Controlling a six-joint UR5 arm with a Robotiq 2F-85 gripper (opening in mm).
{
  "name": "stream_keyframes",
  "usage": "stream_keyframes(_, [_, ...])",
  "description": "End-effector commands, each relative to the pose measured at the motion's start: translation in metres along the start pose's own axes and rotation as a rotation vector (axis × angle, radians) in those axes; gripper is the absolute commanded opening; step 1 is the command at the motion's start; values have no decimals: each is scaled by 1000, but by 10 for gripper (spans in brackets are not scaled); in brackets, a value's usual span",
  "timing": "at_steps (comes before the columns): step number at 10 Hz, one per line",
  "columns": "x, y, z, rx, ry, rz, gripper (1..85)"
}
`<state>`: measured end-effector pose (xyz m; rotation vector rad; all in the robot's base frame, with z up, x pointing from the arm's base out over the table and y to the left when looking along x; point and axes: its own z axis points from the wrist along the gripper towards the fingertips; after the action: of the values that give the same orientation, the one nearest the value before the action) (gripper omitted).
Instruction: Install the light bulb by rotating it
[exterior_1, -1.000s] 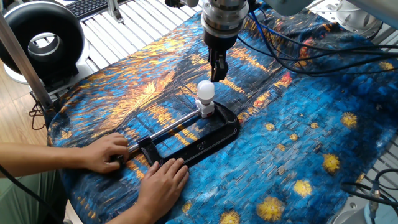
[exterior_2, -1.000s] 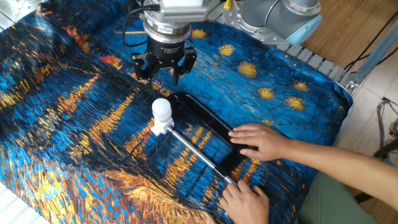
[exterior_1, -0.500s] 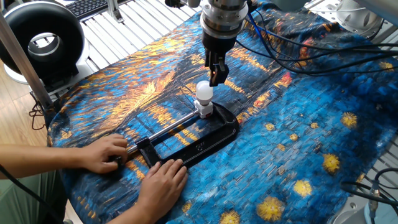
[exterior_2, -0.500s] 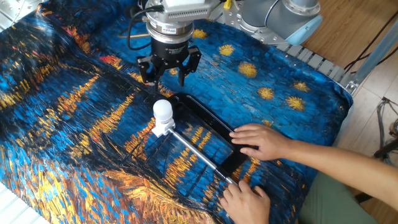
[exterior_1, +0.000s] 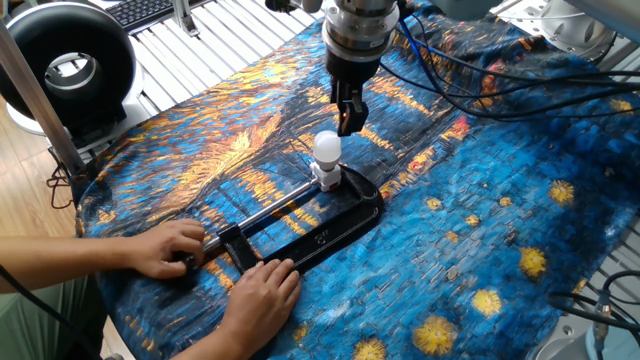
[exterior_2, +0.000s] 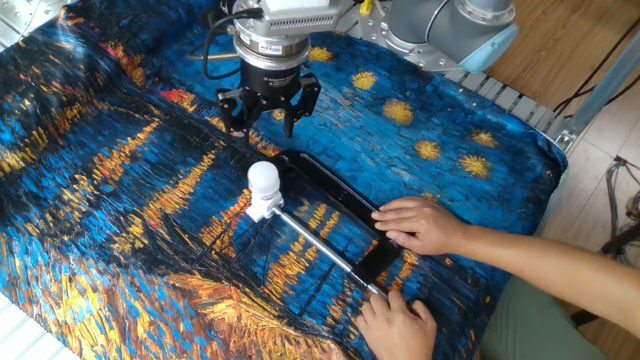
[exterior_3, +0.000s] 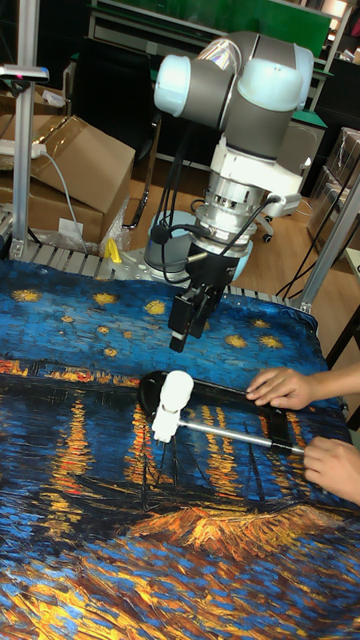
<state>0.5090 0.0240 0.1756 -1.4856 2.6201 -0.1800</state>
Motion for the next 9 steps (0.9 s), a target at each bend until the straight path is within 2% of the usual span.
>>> stream_keyframes(1, [-7,-8,-1,28,-29,1,623])
stream_keyframes(3, [-9,-12,-2,45,-35,-3,637])
stream_keyframes(4, [-8,-11,-2,41,-33,-3,637])
stream_keyframes(8, [-20,-16,10,-12,-18,-20,640])
stream_keyframes(9, [-23,-15,15,-42,-3,-22,640])
